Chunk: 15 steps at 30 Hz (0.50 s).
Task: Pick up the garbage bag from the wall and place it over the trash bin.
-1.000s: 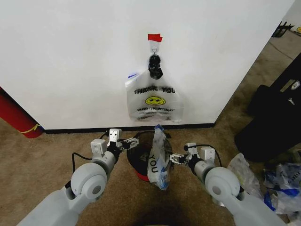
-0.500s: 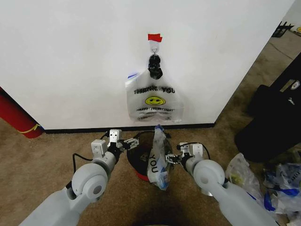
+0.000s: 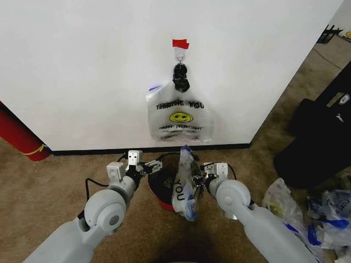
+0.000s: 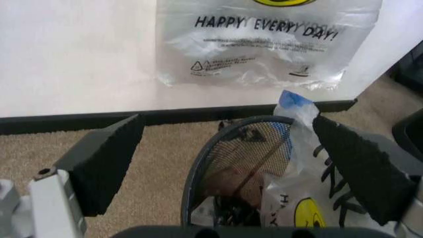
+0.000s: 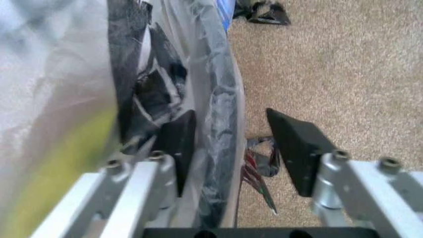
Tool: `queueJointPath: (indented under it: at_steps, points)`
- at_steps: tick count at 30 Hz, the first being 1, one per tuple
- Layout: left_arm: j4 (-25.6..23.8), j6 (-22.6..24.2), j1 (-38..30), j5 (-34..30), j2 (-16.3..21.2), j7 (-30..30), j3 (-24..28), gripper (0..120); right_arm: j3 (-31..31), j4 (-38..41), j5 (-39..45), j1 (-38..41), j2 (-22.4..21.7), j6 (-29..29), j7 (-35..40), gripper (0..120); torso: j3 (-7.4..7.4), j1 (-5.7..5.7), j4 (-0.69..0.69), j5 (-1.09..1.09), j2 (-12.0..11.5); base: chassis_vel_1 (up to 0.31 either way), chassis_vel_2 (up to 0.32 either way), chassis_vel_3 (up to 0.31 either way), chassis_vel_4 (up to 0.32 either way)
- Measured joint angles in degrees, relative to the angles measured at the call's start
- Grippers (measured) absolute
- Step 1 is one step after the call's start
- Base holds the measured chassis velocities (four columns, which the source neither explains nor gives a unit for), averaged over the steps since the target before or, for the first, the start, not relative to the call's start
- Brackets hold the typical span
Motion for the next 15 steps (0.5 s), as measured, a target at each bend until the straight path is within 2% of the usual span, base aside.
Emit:
queueJointPath:
  at_steps: [2,3,10,15]
  points:
    - [-0.13,0.00,0.03,-0.02,0.00,-0.02,0.01,100,0.00,-0.06,0.37,0.01,0.26,0.03,0.70,29,0.00,0.00,-0.01,0.00,0.00,0.000,0.000,0.000,0.000]
    - [-0.13,0.00,0.03,-0.02,0.00,-0.02,0.01,100,0.00,-0.06,0.37,0.01,0.26,0.03,0.70,29,0.00,0.00,-0.01,0.00,0.00,0.000,0.000,0.000,0.000]
    - [-0.19,-0.01,-0.05,-0.04,0.11,-0.05,0.22,100,1.05,0.51,1.69,-1.10,0.82,0.57,2.18,1,0.00,0.00,0.00,0.01,0.00,0.000,0.000,0.000,0.000]
    - [-0.26,-0.01,0.27,0.03,0.23,-0.05,0.34,100,2.88,1.63,2.21,-2.67,1.23,1.66,2.30,0,0.00,0.00,0.00,0.00,0.00,0.000,0.000,0.000,0.000]
